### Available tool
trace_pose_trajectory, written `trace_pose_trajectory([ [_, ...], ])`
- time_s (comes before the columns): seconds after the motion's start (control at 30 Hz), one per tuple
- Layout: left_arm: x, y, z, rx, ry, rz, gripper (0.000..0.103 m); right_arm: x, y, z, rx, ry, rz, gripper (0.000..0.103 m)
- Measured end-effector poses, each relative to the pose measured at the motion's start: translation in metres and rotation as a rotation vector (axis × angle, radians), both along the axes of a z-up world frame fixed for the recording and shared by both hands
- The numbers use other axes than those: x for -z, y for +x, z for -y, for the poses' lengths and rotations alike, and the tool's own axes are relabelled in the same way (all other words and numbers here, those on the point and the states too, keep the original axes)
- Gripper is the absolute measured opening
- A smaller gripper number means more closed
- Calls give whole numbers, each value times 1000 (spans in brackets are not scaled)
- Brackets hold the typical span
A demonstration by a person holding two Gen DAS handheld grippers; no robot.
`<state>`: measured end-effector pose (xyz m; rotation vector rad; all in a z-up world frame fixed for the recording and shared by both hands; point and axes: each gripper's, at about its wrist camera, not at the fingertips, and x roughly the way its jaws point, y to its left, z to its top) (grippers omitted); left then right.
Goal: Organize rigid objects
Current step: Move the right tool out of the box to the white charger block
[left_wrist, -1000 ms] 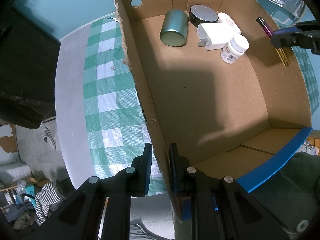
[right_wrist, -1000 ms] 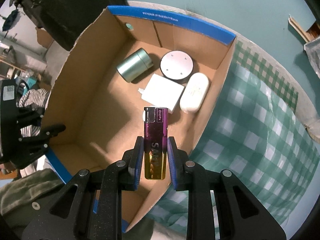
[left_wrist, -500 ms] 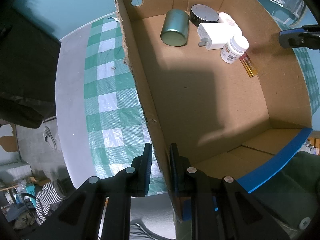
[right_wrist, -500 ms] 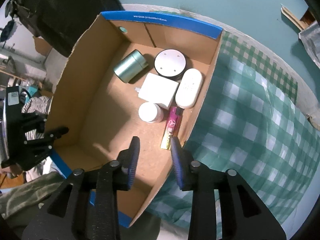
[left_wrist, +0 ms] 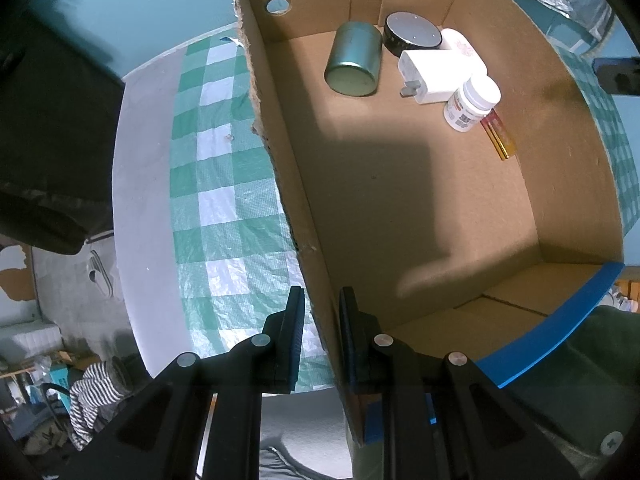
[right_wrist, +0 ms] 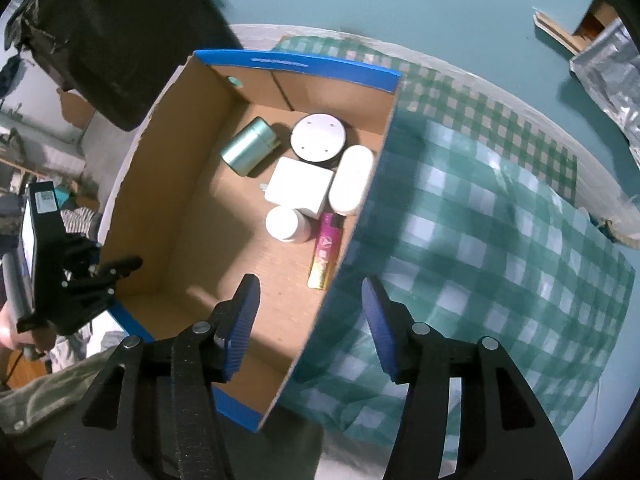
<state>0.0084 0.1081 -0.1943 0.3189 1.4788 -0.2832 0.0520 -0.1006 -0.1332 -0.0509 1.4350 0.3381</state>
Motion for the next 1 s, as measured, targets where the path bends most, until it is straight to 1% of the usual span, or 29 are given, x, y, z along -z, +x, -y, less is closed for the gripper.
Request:
trace_pose_trajectory([
  [0.23,-2,1,-2,1,2,3,18,-2,-6,22,54,-17,-1,57],
  [0.4,0,0,-1,-1,6,3,18,3,-12,43,102,-32,-8,65],
  [0.53,0,2,3,-10,7,2,18,16,-18,78,192,-59,-35,67],
  [0.77,1,1,1,-19,6,-5,18,39,-28,140,361,-50,-87,68],
  [0.87,3,1,1,-20,10,-10,18,50,-32,155,392,-59,-103,68],
  [1.0,4,2,0,-25,10,-13,18,67,-40,161,388,-53,-132,68],
])
